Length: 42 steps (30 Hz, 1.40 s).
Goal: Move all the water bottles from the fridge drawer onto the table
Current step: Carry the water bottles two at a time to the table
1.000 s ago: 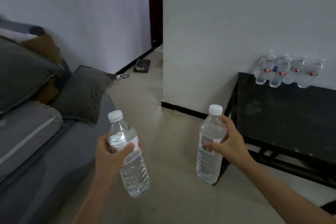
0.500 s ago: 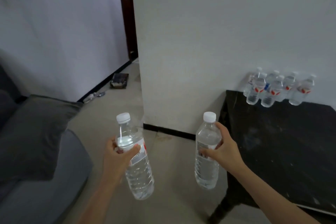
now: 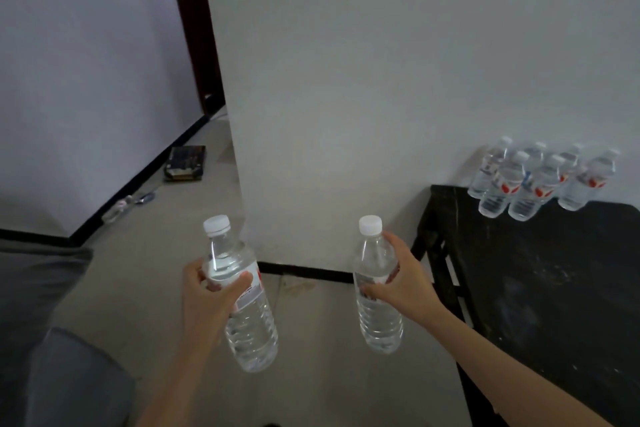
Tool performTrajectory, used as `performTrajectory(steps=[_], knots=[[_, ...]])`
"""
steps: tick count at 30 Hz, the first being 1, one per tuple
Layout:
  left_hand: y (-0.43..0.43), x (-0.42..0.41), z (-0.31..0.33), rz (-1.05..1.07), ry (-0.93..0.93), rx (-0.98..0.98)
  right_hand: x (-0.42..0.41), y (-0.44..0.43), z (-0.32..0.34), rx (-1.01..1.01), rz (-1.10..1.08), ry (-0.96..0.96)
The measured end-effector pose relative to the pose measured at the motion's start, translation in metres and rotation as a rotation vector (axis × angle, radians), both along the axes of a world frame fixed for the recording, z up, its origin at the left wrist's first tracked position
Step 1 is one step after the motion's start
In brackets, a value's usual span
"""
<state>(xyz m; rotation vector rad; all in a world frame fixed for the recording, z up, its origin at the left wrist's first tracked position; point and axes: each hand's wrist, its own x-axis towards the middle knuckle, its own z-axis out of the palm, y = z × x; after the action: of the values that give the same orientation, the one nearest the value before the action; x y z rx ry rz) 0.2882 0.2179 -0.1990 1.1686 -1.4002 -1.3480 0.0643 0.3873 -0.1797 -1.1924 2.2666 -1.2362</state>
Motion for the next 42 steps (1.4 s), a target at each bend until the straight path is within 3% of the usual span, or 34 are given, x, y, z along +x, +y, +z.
performTrajectory(steps=[8, 15, 24, 32, 37, 42], knots=[[-0.127, -0.059, 0.011, -0.183, -0.031, -0.034, -0.026, -0.095, 0.015, 0.014, -0.157, 0.017], [-0.156, -0.147, -0.003, -0.393, -0.003, 0.021, -0.064, -0.089, 0.008, 0.089, -0.336, -0.021], [-0.125, -0.304, -0.023, -0.686, -0.054, 0.038, -0.174, -0.024, -0.006, 0.094, -0.599, -0.002], [-0.094, -0.445, -0.010, -0.780, -0.042, -0.082, -0.288, 0.002, -0.015, 0.063, -0.661, -0.016], [-0.054, -0.507, -0.018, -0.934, -0.069, -0.063, -0.317, 0.039, -0.022, 0.057, -0.756, -0.058], [0.001, -0.575, -0.027, -1.170, -0.110, -0.082, -0.333, 0.088, -0.032, 0.030, -0.983, -0.098]])
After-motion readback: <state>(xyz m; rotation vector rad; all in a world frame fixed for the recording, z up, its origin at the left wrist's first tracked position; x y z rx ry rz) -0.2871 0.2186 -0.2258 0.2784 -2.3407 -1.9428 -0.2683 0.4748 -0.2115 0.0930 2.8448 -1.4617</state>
